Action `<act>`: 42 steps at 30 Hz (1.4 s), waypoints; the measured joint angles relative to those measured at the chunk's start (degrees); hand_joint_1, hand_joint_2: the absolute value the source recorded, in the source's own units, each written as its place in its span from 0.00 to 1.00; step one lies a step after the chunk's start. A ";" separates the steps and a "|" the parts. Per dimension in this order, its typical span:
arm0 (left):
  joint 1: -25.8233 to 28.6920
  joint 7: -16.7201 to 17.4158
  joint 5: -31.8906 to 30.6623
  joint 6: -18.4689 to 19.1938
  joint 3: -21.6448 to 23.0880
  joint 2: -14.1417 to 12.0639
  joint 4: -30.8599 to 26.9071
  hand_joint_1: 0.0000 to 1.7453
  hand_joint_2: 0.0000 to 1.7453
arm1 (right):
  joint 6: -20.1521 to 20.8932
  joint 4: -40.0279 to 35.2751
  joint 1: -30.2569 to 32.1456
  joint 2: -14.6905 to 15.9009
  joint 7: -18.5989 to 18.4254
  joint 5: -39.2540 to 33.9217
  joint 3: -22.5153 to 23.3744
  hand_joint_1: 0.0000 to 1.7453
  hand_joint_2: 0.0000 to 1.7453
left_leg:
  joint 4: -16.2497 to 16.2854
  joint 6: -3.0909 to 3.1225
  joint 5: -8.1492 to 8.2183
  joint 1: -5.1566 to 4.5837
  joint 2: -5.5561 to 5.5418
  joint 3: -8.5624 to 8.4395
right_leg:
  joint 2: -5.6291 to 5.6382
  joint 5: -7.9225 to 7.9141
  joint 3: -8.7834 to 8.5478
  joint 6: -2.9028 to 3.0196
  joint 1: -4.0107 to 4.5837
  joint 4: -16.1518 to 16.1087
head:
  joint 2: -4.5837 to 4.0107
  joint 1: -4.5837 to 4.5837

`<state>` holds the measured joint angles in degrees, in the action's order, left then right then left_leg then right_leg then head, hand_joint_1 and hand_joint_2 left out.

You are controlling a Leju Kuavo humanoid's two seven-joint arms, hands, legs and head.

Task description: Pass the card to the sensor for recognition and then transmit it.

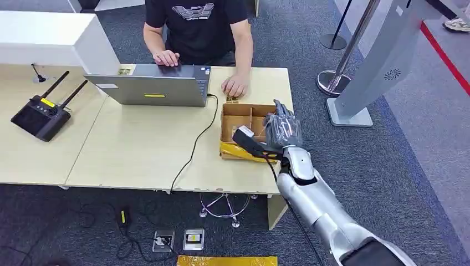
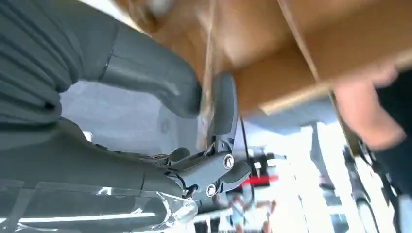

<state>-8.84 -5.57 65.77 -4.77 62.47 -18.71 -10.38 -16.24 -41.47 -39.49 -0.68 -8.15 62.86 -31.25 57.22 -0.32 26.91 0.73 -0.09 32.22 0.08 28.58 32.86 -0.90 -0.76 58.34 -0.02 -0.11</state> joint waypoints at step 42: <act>-0.12 -0.33 -0.13 0.04 1.53 0.20 0.00 0.00 0.00 | 2.86 -4.02 -9.74 -3.50 -0.22 5.92 3.52 1.00 1.00 | 0.00 -0.02 -0.02 0.03 -0.02 0.01 | -0.02 0.00 -0.01 0.00 0.03 0.02 | 0.00 0.00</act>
<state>-8.96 -5.90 65.64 -4.72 64.00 -18.51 -10.38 -13.38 -45.48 -49.23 -4.18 -8.37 68.78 -27.74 57.22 -0.35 26.89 0.76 -0.11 32.23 0.06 28.58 32.85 -0.89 -0.73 58.36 -0.02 -0.11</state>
